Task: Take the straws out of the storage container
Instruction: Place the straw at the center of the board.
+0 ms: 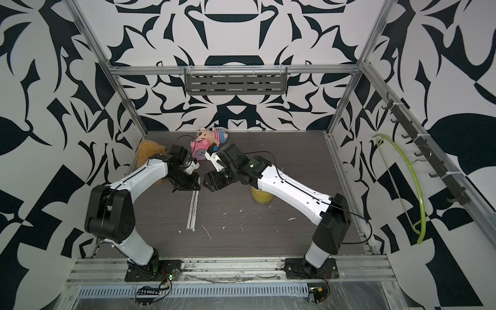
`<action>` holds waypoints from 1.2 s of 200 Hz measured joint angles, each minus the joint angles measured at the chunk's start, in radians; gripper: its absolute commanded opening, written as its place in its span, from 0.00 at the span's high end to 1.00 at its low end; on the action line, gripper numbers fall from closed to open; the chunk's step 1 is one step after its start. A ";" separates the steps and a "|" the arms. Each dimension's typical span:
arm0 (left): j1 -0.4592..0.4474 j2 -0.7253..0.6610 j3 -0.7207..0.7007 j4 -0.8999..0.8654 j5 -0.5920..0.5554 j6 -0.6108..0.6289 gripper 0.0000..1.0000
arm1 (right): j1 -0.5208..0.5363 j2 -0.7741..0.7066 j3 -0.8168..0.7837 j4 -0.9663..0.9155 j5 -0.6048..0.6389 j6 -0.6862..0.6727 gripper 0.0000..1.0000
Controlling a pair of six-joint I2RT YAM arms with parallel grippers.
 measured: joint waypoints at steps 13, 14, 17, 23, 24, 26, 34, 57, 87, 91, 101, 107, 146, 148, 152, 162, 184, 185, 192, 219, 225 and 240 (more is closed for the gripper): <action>0.000 0.051 0.024 0.000 0.000 0.002 1.00 | 0.000 0.000 -0.005 -0.001 0.005 0.000 0.35; 0.000 0.053 0.025 0.000 0.000 0.002 1.00 | 0.000 0.000 -0.005 -0.001 0.005 0.000 0.35; 0.000 0.062 0.030 0.000 -0.001 0.002 1.00 | 0.000 0.000 -0.006 -0.002 0.008 0.000 0.35; 0.000 0.080 0.037 0.000 -0.002 0.002 1.00 | 0.000 0.000 -0.006 -0.002 0.010 0.000 0.35; 0.000 0.082 0.039 -0.001 -0.002 0.003 1.00 | 0.000 0.000 -0.006 -0.001 0.010 0.000 0.35; 0.000 0.086 0.041 -0.001 -0.001 0.002 1.00 | 0.000 0.000 -0.006 -0.001 0.011 0.000 0.35; 0.000 0.104 0.050 -0.001 -0.002 0.002 1.00 | 0.000 0.000 -0.006 -0.001 0.013 -0.001 0.35; -0.001 0.147 0.077 -0.004 -0.004 0.002 0.99 | 0.000 0.000 -0.006 -0.001 0.016 -0.002 0.35; -0.007 0.180 0.098 -0.019 -0.014 0.002 0.97 | 0.000 0.000 -0.006 -0.001 0.019 -0.005 0.35; -0.008 0.183 0.100 -0.022 -0.018 0.002 0.97 | 0.000 0.000 -0.006 -0.001 0.019 -0.005 0.35; -0.008 0.192 0.102 -0.029 -0.027 0.002 0.96 | 0.000 0.000 -0.006 -0.001 0.019 -0.005 0.35; -0.010 0.195 0.103 -0.031 -0.033 0.002 0.96 | 0.000 0.000 -0.006 -0.001 0.019 -0.005 0.35; -0.014 0.208 0.103 -0.043 -0.057 0.002 0.93 | 0.000 0.000 -0.006 -0.003 0.019 -0.006 0.35; -0.014 0.208 0.103 -0.043 -0.057 0.002 0.92 | 0.000 0.000 -0.006 -0.003 0.020 -0.006 0.36; -0.014 0.209 0.103 -0.043 -0.059 0.002 0.91 | 0.000 0.000 -0.006 -0.003 0.020 -0.007 0.36; -0.014 0.210 0.103 -0.043 -0.062 0.001 0.88 | 0.000 0.000 -0.006 -0.005 0.020 -0.008 0.36; -0.014 0.210 0.103 -0.039 -0.064 -0.005 0.84 | 0.000 0.000 -0.006 -0.009 0.020 -0.008 0.36; -0.014 0.210 0.103 -0.039 -0.064 -0.005 0.84 | 0.000 0.000 -0.006 -0.009 0.020 -0.008 0.36; -0.014 0.210 0.103 -0.037 -0.064 -0.007 0.83 | 0.000 0.000 -0.006 -0.010 0.020 -0.008 0.36; -0.014 0.210 0.102 -0.029 -0.063 -0.011 0.81 | 0.000 0.000 -0.006 -0.011 0.022 -0.008 0.36; -0.014 0.210 0.102 -0.026 -0.063 -0.013 0.81 | 0.000 0.000 -0.006 -0.013 0.022 -0.008 0.36; -0.014 0.210 0.102 -0.018 -0.063 -0.018 0.81 | 0.000 0.000 -0.006 -0.015 0.023 -0.008 0.36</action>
